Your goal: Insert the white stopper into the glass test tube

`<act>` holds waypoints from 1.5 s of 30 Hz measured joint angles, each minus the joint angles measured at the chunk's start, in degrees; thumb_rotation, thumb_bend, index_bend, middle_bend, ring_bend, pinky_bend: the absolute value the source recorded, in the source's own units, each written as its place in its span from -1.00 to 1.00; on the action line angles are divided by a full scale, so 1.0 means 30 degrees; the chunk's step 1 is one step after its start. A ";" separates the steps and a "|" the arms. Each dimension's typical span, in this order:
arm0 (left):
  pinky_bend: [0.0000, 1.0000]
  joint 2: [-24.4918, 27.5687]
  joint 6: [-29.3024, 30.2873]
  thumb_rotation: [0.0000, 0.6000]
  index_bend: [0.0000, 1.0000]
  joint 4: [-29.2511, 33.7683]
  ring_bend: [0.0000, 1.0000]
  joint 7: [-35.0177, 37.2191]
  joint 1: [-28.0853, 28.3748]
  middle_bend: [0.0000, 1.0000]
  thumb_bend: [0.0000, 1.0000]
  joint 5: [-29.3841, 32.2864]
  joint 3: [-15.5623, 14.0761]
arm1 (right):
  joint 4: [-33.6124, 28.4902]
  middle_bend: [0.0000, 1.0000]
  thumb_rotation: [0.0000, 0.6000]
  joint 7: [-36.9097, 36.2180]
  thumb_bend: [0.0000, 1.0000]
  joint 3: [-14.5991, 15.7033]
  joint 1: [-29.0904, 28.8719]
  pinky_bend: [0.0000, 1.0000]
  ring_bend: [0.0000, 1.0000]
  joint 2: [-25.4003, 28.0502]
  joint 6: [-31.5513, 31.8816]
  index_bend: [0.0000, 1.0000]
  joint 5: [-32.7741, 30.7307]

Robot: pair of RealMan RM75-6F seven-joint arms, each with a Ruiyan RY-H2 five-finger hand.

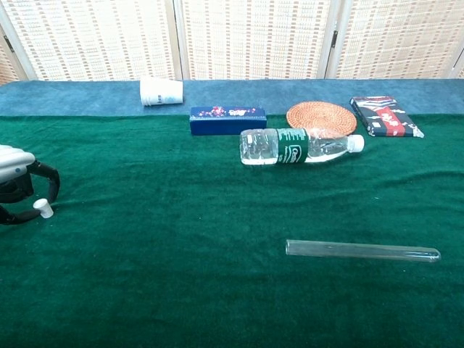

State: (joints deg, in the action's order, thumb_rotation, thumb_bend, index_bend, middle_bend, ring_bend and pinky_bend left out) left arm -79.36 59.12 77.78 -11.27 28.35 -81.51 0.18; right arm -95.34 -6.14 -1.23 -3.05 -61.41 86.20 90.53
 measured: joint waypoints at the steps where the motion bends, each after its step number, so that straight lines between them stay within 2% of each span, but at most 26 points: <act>1: 0.59 -0.0012 0.0016 1.00 0.01 -0.0030 0.74 -0.0011 0.0000 0.96 -0.15 0.0001 0.0008 | -0.0002 -0.60 1.00 0.0006 0.32 -0.0001 0.0000 -0.65 -0.56 0.0000 -0.0007 -0.81 -0.0012; 17: 0.59 -0.0283 0.0441 1.00 0.21 -0.0463 0.75 0.0293 -0.0092 0.96 -0.08 -0.0274 -0.0012 | -0.0235 -0.59 1.00 0.0214 0.32 0.0062 0.0012 -0.65 -0.56 0.0044 0.0009 -0.81 0.0118; 25: 0.59 0.0019 0.1404 1.00 0.26 -0.0076 0.75 0.0090 -0.0230 0.96 -0.08 -0.0662 0.0124 | -0.0388 -0.47 1.00 0.0954 0.32 0.0183 -0.0294 -0.57 -0.41 0.0017 -0.0469 -0.74 0.0493; 27: 0.59 0.0170 0.1734 1.00 0.26 0.0148 0.75 0.0082 -0.0295 0.96 -0.08 -0.0721 0.0224 | -0.0545 -0.37 1.00 0.1499 0.32 0.0222 -0.0501 -0.43 -0.30 -0.0016 -0.0792 -0.70 0.0643; 30: 0.59 0.0508 0.2333 1.00 0.26 0.0659 0.75 0.0036 -0.0442 0.96 -0.08 -0.0840 0.0373 | -0.0986 -0.15 1.00 0.2444 0.32 0.0242 -0.0931 -0.06 0.01 -0.0130 -0.1453 -0.63 0.0832; 31: 0.59 0.0660 0.2530 1.00 0.26 0.0882 0.75 -0.0015 -0.0501 0.96 -0.08 -0.0895 0.0408 | -0.1155 -0.03 1.00 0.2682 0.30 0.0242 -0.1090 0.10 0.19 -0.0155 -0.1731 -0.59 0.0855; 34: 0.59 0.0997 0.2838 1.00 0.26 0.1418 0.75 -0.0158 -0.0628 0.96 -0.08 -0.1054 0.0440 | -0.1813 0.31 1.00 0.3401 0.14 0.0201 -0.1743 0.42 0.55 -0.0228 -0.2932 -0.47 0.0792; 38: 0.59 0.1287 0.3325 1.00 0.26 0.1981 0.75 -0.0357 -0.0839 0.96 -0.08 -0.1334 0.0394 | -0.2535 0.68 1.00 0.5023 0.01 0.0077 -0.2722 0.80 0.89 -0.0630 -0.4625 -0.25 0.0474; 41: 0.59 0.1417 0.3567 1.00 0.26 0.2240 0.75 -0.0463 -0.1016 0.96 -0.08 -0.1552 0.0276 | -0.2855 0.82 1.00 0.6176 -0.02 -0.0073 -0.3419 0.95 1.00 -0.1433 -0.5745 -0.11 -0.0104; 45: 0.59 0.1361 0.3494 1.00 0.26 0.2195 0.75 -0.0439 -0.1106 0.96 -0.08 -0.1548 0.0165 | -0.2732 0.87 1.00 0.7208 -0.03 -0.0230 -0.4088 0.99 1.00 -0.2753 -0.6793 -0.07 -0.1132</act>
State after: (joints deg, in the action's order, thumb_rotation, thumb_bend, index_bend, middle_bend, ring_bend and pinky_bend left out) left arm -75.28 69.60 84.36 -12.58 25.03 -86.15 0.68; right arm -103.53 15.48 -1.92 -15.32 -69.67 65.82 87.14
